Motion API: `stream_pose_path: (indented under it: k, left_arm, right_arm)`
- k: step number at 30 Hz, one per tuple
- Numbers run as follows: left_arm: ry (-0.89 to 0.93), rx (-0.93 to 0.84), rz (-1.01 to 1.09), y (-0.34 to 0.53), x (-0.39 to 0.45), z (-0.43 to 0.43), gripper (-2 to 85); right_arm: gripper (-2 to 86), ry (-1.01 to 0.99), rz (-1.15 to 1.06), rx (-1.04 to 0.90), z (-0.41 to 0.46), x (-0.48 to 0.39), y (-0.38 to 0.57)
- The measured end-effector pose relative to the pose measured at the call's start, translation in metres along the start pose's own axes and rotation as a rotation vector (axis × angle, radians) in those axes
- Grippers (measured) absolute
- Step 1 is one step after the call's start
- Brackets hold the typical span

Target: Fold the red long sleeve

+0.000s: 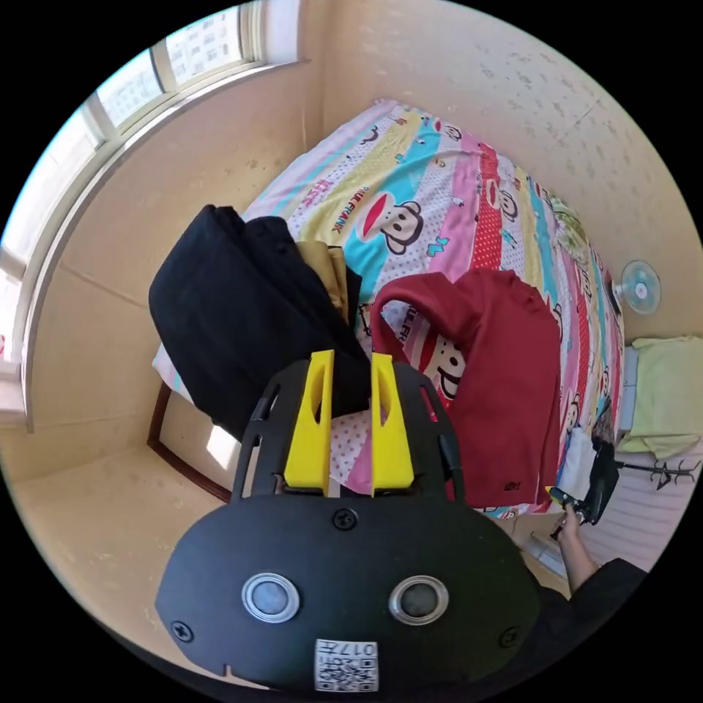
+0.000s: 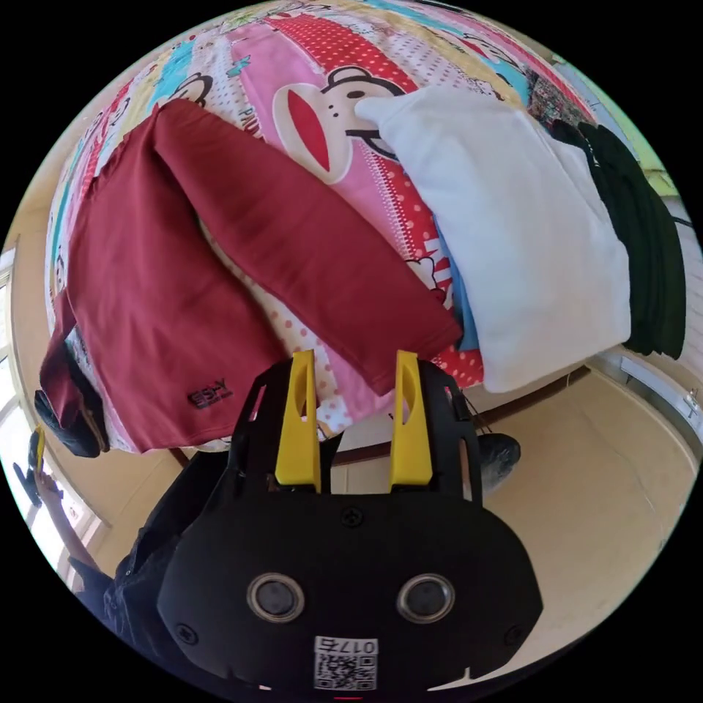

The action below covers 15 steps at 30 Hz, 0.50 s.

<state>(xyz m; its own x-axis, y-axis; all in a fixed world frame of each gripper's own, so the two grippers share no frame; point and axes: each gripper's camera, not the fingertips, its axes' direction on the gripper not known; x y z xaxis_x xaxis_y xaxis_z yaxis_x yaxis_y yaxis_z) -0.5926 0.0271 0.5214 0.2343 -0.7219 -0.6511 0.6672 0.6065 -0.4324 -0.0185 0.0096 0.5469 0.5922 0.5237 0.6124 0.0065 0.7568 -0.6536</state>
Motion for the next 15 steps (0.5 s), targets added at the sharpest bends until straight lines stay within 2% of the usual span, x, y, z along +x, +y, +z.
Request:
stream_pose_path:
  k: [4,6,7,8,10,12,15]
  left_arm:
    - [0.045,-0.154,0.103,0.060,0.013,0.039,11.1]
    - [0.104,-0.230,0.205,0.095,0.032,0.067,11.6]
    - [0.114,-0.238,0.220,0.103,0.035,0.072,11.6]
    - [0.129,-0.259,0.228,0.114,0.037,0.082,11.6]
    - [0.148,-0.283,0.222,0.124,0.032,0.094,11.6]
    - [0.179,-0.290,0.191,0.129,0.015,0.110,11.9]
    - [0.197,-0.329,0.140,0.130,-0.015,0.137,13.4]
  right_arm:
    - [12.9,0.057,-0.106,-0.137,0.015,0.006,-0.035]
    - [7.3,0.133,-0.345,-0.252,-0.009,-0.004,-0.039]
    - [5.2,0.151,-0.417,-0.235,-0.024,-0.006,-0.034]
    - [4.8,0.225,-0.502,-0.149,-0.065,-0.002,-0.023]
    - [4.5,0.302,-0.498,0.035,-0.142,0.024,-0.006]
    - [4.7,0.262,-0.322,0.242,-0.235,0.094,0.008]
    - [6.6,0.207,-0.001,0.455,-0.292,0.185,0.035]
